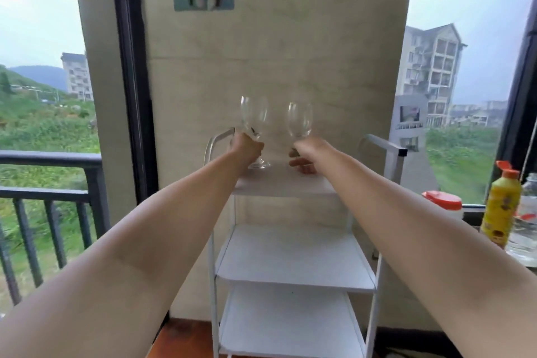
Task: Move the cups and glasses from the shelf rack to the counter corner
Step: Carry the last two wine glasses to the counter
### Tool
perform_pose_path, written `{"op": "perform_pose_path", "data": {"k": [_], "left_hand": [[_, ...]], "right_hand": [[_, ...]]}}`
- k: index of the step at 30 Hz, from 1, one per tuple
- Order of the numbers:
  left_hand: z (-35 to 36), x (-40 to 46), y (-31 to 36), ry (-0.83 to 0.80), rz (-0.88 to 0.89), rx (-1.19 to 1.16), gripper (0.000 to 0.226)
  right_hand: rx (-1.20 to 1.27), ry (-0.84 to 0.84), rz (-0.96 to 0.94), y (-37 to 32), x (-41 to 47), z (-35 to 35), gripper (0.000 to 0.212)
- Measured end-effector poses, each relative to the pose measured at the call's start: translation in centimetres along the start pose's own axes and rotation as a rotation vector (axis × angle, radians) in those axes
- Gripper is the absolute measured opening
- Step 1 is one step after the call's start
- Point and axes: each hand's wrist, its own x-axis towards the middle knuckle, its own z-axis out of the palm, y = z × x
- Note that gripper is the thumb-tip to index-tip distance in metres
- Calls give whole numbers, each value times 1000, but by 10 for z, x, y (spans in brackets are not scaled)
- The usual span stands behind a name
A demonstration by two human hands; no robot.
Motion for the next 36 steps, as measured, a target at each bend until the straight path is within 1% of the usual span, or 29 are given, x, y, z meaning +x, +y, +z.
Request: {"op": "perform_pose_path", "data": {"k": [1, 3, 6, 9, 13, 19, 24, 26, 29, 31, 34, 36], "left_hand": [[1, 2, 0, 2, 5, -9, 20], [1, 1, 0, 6, 25, -40, 19], [1, -4, -1, 15, 62, -67, 21], [0, -13, 1, 44, 82, -94, 28], [-5, -34, 12, 73, 128, -161, 22], [-24, -77, 25, 137, 179, -168, 33], [-48, -125, 36, 139, 210, -157, 38], [-56, -153, 33, 130, 228, -135, 38], [-63, -198, 20, 71, 239, -123, 34], [-66, -227, 5, 25, 210, -96, 29], [-67, -270, -24, -17, 144, -85, 34], [-63, -302, -50, -88, 67, -98, 35]], "right_hand": [[-13, 11, -5, 0, 1, 0, 22], [-38, 8, -16, 0, 4, 0, 26], [-79, 13, -34, 1, 1, -1, 27], [-29, 14, -80, -2, -6, -6, 26], [13, 32, -156, -10, -25, -16, 25], [83, 39, -209, -17, -68, -26, 25], [110, 31, -229, -18, -120, -32, 30], [123, 37, -219, -12, -146, -30, 30], [129, 46, -161, 2, -187, -23, 32], [128, 55, -104, 19, -217, -20, 31], [131, 53, -15, 56, -264, -15, 30], [146, 63, 71, 87, -297, -12, 30]]}}
